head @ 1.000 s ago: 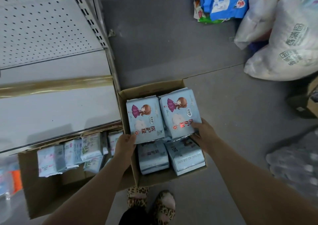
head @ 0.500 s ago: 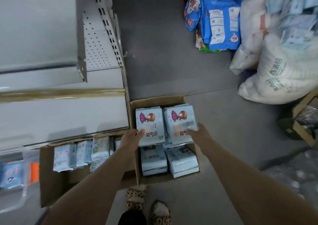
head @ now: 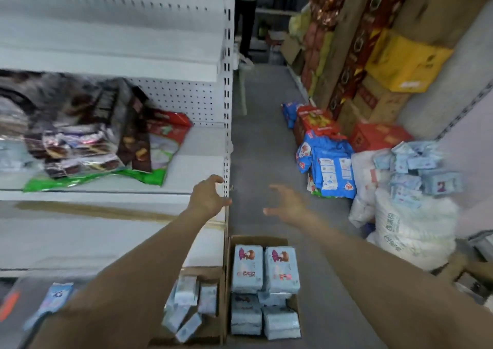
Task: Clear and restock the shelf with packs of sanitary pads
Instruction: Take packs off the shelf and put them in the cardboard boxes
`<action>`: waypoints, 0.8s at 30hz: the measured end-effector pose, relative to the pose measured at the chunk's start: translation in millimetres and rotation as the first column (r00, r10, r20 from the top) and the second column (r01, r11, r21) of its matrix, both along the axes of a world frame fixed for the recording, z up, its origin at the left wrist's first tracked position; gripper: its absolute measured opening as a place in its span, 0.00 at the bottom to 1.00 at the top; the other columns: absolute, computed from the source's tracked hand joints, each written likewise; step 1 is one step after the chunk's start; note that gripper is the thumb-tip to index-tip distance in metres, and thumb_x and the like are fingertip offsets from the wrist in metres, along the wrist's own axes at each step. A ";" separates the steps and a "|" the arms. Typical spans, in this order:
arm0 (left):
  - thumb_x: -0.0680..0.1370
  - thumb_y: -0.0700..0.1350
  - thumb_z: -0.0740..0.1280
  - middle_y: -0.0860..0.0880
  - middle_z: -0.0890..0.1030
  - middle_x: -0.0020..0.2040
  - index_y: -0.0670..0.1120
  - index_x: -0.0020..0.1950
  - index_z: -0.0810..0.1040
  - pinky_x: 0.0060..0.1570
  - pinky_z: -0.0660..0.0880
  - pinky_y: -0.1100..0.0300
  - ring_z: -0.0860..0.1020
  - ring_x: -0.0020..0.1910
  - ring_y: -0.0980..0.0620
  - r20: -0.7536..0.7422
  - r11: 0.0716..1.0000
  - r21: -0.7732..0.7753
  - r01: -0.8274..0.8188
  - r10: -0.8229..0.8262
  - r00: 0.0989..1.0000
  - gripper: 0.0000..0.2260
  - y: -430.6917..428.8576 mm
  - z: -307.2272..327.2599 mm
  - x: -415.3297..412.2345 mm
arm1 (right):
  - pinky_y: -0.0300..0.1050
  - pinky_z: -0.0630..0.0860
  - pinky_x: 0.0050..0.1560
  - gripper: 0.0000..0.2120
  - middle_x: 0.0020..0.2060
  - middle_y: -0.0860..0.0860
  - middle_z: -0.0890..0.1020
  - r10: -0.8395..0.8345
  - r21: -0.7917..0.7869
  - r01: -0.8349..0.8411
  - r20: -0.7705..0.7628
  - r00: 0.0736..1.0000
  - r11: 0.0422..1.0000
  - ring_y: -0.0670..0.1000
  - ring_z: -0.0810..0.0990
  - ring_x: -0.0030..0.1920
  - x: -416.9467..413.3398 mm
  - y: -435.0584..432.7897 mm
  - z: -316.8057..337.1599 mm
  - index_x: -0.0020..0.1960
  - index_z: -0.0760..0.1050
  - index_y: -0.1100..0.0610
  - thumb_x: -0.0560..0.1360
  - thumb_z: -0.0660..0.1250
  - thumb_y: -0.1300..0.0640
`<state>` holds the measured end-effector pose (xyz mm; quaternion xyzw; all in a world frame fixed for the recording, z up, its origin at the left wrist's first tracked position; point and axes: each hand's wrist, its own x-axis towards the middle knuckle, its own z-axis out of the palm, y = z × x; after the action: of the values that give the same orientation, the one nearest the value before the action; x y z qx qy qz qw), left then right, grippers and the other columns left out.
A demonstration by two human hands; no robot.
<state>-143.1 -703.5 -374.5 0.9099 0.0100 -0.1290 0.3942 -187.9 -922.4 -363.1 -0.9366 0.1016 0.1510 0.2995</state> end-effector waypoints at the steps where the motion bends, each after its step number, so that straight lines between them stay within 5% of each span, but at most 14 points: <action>1: 0.71 0.45 0.78 0.41 0.79 0.63 0.46 0.68 0.74 0.59 0.73 0.54 0.77 0.60 0.42 0.059 0.998 0.056 0.017 -0.020 0.998 0.27 12.0 30.3 -0.2 | 0.44 0.71 0.64 0.36 0.74 0.54 0.70 0.045 -0.043 -0.043 0.041 0.998 0.998 0.55 0.71 0.71 -0.2 10.1 30.8 0.77 0.64 0.51 0.73 0.76 0.52; 4: 0.71 0.45 0.77 0.41 0.78 0.62 0.45 0.69 0.73 0.59 0.72 0.53 0.76 0.62 0.40 0.233 0.984 0.178 -0.005 -0.037 0.972 0.28 55.2 118.6 -3.1 | 0.44 0.74 0.56 0.36 0.71 0.56 0.72 0.142 -0.155 -0.118 0.154 0.978 0.981 0.57 0.73 0.68 0.8 40.4 122.7 0.77 0.65 0.48 0.72 0.77 0.49; 11: 0.74 0.43 0.74 0.39 0.72 0.65 0.45 0.73 0.68 0.60 0.72 0.48 0.71 0.64 0.38 0.534 0.940 0.287 -0.187 0.006 0.845 0.29 171.9 284.1 -39.2 | 0.50 0.71 0.65 0.35 0.72 0.54 0.71 0.319 -0.277 -0.215 0.416 0.852 0.937 0.57 0.73 0.69 -12.8 153.4 286.7 0.76 0.66 0.49 0.72 0.77 0.48; 24: 0.75 0.46 0.73 0.41 0.71 0.66 0.50 0.73 0.68 0.56 0.77 0.47 0.72 0.63 0.40 0.638 0.847 0.323 -0.422 0.134 0.758 0.28 455.7 372.9 -146.5 | 0.53 0.70 0.68 0.35 0.74 0.50 0.70 0.462 -0.321 -0.332 0.586 0.666 0.887 0.55 0.70 0.72 -72.4 451.8 374.2 0.75 0.66 0.47 0.72 0.77 0.48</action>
<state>-289.6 -247.7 -1.5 0.9565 0.0548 0.2293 0.1719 -260.4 -470.7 11.0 -0.9526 -0.2019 -0.1305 0.1863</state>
